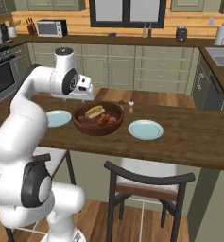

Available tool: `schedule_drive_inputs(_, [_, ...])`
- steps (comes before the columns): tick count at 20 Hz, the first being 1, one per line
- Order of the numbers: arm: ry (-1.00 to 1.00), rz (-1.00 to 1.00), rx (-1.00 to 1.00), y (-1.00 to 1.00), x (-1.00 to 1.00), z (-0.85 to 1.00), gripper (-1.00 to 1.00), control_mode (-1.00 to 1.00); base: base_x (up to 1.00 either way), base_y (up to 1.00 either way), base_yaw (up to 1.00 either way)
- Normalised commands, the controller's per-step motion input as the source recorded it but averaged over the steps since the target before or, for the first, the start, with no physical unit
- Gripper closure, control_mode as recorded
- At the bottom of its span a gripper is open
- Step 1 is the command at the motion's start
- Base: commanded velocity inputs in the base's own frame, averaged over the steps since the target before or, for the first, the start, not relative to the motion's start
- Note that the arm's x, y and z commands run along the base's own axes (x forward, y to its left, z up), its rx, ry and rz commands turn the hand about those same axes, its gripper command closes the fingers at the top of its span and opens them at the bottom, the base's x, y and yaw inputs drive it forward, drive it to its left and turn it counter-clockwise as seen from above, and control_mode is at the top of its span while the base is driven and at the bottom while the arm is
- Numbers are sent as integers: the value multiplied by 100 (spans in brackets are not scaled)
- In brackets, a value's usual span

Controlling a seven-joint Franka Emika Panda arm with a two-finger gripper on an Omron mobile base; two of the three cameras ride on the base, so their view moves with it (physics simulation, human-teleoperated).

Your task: Place one bun and one sausage from the bowl on each plate.

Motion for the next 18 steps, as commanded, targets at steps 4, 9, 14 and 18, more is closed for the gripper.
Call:
schedule_drive_inputs(4, [-4, -3, 0, 0, 92, -48, -100, -100, 0, 0, 0])
schedule_drive_inputs(9, [-1, -5, 8, 0, 78, -84, -100, -100, 0, 0, 0])
schedule_drive_inputs(14, [0, -6, 12, 3, 70, -77, -100, -100, 0, 0, 0])
schedule_drive_inputs(18, [1, -8, 0, 14, 96, -29, -100, -100, 0, 0, 0])
